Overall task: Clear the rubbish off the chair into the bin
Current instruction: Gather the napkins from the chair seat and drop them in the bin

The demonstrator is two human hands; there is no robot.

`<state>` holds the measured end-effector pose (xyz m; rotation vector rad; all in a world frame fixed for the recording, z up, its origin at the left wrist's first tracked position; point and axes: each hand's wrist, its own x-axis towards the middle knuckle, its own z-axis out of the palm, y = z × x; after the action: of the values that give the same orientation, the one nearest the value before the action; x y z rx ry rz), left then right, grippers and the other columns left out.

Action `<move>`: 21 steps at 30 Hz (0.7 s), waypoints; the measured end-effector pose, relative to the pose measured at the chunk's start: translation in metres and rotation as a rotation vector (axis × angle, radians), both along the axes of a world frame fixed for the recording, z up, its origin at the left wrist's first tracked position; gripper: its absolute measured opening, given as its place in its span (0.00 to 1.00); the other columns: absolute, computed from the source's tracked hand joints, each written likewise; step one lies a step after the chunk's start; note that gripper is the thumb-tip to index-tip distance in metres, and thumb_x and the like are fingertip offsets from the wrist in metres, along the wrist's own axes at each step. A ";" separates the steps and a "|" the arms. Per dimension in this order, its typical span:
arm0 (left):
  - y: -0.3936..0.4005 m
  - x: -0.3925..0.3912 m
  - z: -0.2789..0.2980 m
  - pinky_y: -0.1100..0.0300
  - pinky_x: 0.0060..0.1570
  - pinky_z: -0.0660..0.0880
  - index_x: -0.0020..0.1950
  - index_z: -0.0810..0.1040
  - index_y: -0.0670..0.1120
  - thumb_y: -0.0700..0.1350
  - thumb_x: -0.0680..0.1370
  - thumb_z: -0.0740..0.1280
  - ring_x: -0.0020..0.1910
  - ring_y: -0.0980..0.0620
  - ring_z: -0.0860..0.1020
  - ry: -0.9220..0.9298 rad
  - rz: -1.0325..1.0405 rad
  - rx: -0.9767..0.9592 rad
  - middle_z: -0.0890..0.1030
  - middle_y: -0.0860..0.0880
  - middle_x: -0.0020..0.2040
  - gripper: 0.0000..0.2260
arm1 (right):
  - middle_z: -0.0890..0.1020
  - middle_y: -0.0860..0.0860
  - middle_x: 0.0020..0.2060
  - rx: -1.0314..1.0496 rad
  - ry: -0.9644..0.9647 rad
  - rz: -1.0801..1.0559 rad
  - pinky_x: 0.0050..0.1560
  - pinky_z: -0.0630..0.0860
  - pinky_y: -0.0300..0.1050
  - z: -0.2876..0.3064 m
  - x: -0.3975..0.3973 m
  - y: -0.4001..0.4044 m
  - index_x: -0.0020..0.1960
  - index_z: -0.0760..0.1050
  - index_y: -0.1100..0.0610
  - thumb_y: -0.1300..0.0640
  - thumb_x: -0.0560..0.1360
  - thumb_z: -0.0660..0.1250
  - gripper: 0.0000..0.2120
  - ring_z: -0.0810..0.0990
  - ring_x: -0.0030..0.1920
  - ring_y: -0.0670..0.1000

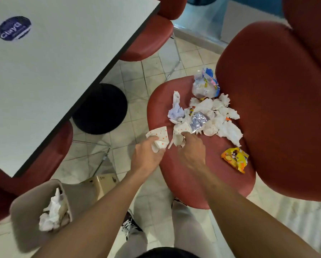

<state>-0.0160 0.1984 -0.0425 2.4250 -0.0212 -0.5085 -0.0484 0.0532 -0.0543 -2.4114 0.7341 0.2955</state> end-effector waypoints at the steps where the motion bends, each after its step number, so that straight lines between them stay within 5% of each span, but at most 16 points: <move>1: 0.013 -0.004 0.001 0.59 0.53 0.73 0.62 0.77 0.54 0.51 0.72 0.71 0.56 0.48 0.78 0.001 0.011 -0.001 0.81 0.49 0.58 0.19 | 0.79 0.53 0.55 0.007 -0.001 0.007 0.56 0.74 0.55 0.001 -0.003 0.013 0.62 0.74 0.54 0.59 0.72 0.66 0.18 0.76 0.56 0.59; 11: 0.178 -0.047 0.004 0.64 0.47 0.67 0.62 0.77 0.51 0.48 0.72 0.72 0.56 0.46 0.77 0.041 0.249 0.021 0.80 0.46 0.59 0.19 | 0.80 0.54 0.55 0.129 0.015 0.217 0.54 0.75 0.52 0.005 -0.021 0.165 0.62 0.74 0.55 0.60 0.71 0.66 0.20 0.77 0.55 0.58; 18: 0.296 -0.087 -0.006 0.54 0.57 0.74 0.61 0.77 0.53 0.52 0.71 0.71 0.57 0.46 0.77 0.112 0.495 0.040 0.81 0.48 0.56 0.18 | 0.79 0.55 0.55 0.200 0.082 0.421 0.53 0.76 0.51 -0.002 -0.027 0.282 0.63 0.73 0.55 0.60 0.70 0.67 0.21 0.78 0.55 0.59; 21: 0.337 -0.106 -0.013 0.58 0.57 0.72 0.61 0.78 0.51 0.51 0.71 0.71 0.58 0.46 0.76 0.121 0.591 0.065 0.81 0.48 0.57 0.19 | 0.79 0.54 0.56 0.198 0.102 0.526 0.54 0.76 0.49 -0.010 -0.033 0.328 0.64 0.73 0.54 0.58 0.70 0.67 0.21 0.78 0.55 0.57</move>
<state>-0.1216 0.5358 -0.0557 2.3028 0.7485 -0.3800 -0.0818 0.3808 -0.0639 -2.3721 0.0884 0.6706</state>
